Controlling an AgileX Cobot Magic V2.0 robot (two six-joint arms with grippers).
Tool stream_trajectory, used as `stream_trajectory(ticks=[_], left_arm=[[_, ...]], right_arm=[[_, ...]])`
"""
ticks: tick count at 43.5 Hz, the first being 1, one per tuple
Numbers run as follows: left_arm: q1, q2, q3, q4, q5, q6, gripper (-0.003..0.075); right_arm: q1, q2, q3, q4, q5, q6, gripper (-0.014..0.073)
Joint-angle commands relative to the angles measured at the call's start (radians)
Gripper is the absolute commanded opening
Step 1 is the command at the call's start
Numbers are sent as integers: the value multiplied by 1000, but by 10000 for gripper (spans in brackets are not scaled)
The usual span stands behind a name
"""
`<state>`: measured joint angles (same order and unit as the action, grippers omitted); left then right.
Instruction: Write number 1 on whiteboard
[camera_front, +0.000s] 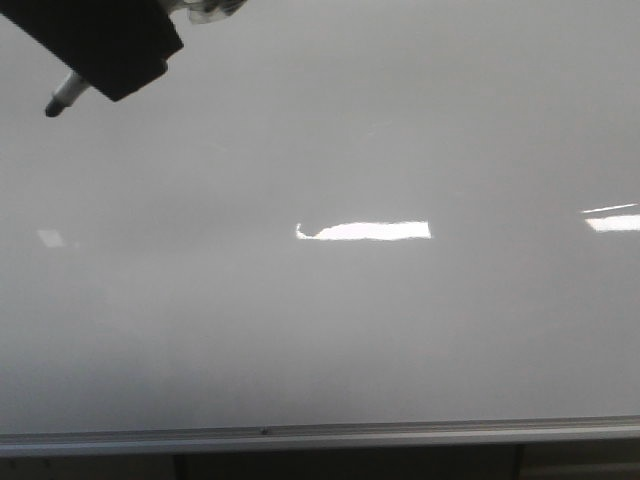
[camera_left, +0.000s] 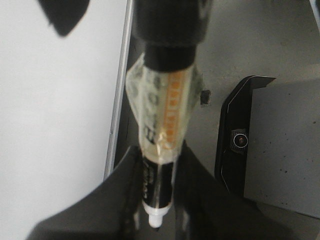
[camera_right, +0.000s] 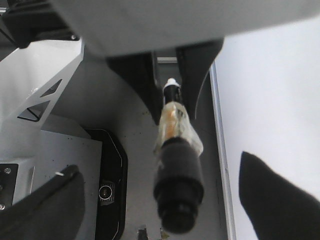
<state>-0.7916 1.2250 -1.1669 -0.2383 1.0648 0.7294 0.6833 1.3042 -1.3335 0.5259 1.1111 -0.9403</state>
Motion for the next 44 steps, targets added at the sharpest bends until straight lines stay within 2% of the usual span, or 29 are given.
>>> stream_trajectory(ticks=[1,4,7,23,29,33,35,38,44], left_arm=[[-10,-25,-34,-24,-43,0,-19],[-10,-25,-34,-24,-44,0,-19],[-10,-25,-34,-24,-48,0,-19],[-10,-25,-34,-23,-51,0,-19],[-10,-25,-34,-21,-57,0,-19],[-10,-25,-34,-21,-69,0,-12],[-10,-25,-34,-21,-74,0,17],[-10,-25,-34,-21,-81,0,134],[-8,-31,-34,-3,-97,-2,459]], right_arm=[[7,8,-64,25,-34,-11,643],[7,20,-76,35,-35,-11,638],[7,20,-77,46,-43,-11,592],[7,20,-77,46,-29,-11,156],[7,20,-77,46,-20,-11,34],[7,20,-77,46,-18,-11,-7],[7,20,-77,46,-15,-11,-12],[7,20,-77,46,-13,-10,-15],[6,20,-77,39,-13,-9,-15]])
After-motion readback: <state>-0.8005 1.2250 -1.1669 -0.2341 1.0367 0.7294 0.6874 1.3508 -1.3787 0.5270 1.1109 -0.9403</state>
